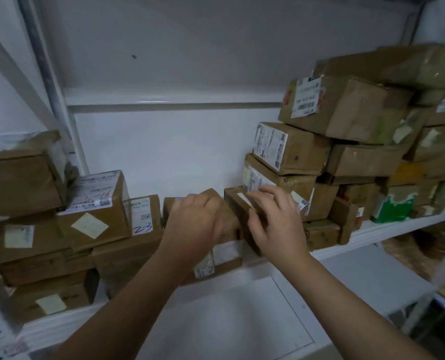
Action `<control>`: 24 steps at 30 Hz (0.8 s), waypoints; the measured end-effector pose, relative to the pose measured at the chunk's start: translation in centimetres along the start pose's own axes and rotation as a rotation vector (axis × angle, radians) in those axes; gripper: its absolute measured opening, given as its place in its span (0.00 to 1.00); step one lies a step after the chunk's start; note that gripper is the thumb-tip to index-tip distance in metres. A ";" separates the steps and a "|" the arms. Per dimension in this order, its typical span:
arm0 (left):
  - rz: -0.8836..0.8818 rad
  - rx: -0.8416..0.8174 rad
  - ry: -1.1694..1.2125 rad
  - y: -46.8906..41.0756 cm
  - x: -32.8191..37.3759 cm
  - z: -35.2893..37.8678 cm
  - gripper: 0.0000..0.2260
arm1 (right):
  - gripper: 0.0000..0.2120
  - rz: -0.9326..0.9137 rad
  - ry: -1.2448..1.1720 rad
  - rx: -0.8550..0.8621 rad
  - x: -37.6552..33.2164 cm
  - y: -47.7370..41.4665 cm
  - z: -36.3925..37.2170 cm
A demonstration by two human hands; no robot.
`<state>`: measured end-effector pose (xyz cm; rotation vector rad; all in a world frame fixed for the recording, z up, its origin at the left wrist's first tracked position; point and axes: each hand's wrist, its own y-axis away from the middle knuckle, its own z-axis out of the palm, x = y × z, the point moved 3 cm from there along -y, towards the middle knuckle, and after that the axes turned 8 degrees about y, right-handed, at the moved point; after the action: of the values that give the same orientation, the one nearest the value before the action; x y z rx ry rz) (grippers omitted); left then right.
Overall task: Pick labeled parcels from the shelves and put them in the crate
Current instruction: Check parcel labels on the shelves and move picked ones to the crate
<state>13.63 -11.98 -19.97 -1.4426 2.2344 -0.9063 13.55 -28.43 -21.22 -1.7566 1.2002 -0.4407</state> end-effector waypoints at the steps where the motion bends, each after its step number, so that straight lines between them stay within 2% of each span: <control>1: 0.016 0.009 0.026 -0.6 0.6 -0.3 0.13 | 0.16 0.013 0.007 0.023 0.3 -0.4 -0.9; 3: 0.054 0.044 0.088 -1.9 2.0 -0.9 0.16 | 0.16 0.039 0.035 0.062 1.1 -1.4 -2.7; 7: 0.103 0.082 0.211 -4.5 4.6 -1.6 0.12 | 0.15 0.062 0.128 0.140 3.3 -3.4 -6.6; 15: 0.203 0.134 0.302 -10.6 11.7 -3.0 0.20 | 0.22 0.022 0.349 0.266 8.9 -7.4 -13.6; 19: 0.239 0.181 0.307 -13.4 15.7 -2.9 0.20 | 0.36 0.078 0.549 0.245 12.6 -10.9 -17.1; 24: 0.268 0.200 0.203 -16.9 19.4 -2.3 0.22 | 0.50 0.181 0.732 0.057 17.9 -15.6 -20.2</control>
<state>15.51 -33.49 -5.76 -0.9743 2.3275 -1.1871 15.68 -52.51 -1.54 -1.4504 1.8073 -1.0515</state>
